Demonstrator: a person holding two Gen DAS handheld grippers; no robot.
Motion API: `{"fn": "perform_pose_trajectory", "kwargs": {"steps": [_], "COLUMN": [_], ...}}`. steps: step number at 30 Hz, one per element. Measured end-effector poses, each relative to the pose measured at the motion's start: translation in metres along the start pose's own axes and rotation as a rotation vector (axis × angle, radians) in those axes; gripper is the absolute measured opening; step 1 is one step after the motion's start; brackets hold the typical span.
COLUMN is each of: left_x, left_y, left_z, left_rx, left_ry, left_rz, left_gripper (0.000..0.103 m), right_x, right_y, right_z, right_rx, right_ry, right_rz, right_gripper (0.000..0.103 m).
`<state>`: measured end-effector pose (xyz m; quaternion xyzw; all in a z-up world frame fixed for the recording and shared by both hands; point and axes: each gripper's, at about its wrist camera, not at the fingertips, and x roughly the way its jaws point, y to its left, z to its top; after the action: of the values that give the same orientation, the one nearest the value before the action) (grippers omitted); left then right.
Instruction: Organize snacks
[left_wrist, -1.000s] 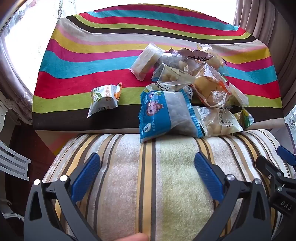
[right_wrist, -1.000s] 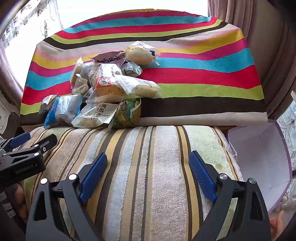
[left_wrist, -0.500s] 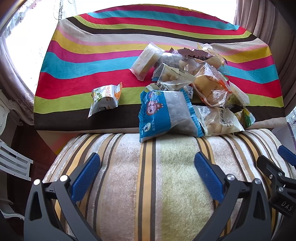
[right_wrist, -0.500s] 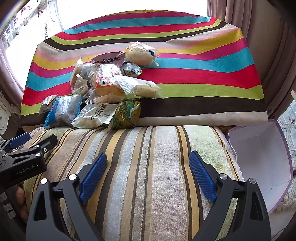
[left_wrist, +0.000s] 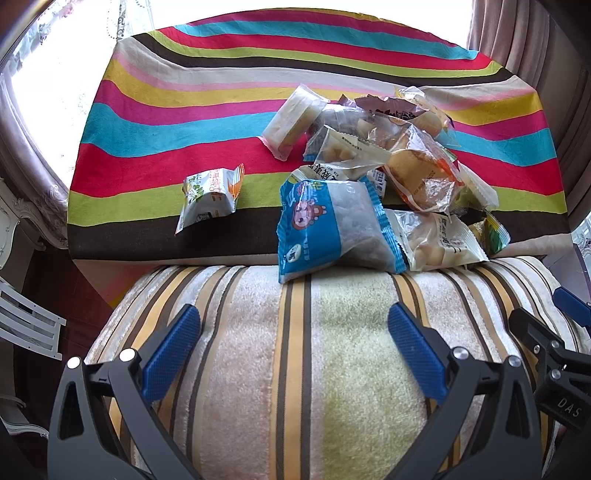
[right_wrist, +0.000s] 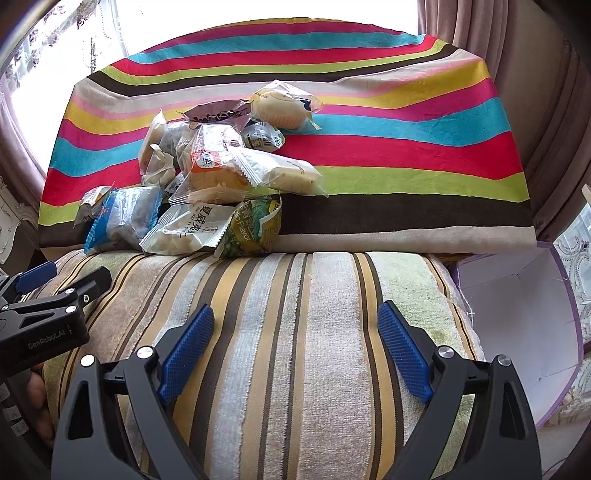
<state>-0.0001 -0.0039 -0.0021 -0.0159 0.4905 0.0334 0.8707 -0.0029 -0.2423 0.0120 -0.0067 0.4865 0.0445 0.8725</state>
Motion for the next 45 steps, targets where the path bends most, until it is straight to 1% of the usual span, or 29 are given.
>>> {"fn": "perform_pose_trajectory", "kwargs": {"steps": [5,37,43,45], "left_x": [0.000,0.000,0.005,0.004], "left_y": [0.000,-0.001,0.001,0.001], "left_z": [0.000,0.000,0.005,0.005], "left_rx": [0.000,-0.002,-0.009,-0.006], "left_ry": [0.000,0.003,0.033,0.029], "left_rz": [0.001,0.003,0.003,0.003], "left_gripper": [0.102,0.102,0.102,0.102], "right_x": [0.003,0.003,0.006,0.008], "right_y": [-0.001,-0.002,-0.003,-0.002], "right_z": [0.003,0.002,0.008,0.012], "right_rx": [0.001,-0.002,-0.006,-0.008], "right_ry": [0.010,0.006,0.060,0.085], "right_rz": [0.014,0.013,0.022,0.016], "right_gripper": [0.087,0.087,0.087,0.087]}}
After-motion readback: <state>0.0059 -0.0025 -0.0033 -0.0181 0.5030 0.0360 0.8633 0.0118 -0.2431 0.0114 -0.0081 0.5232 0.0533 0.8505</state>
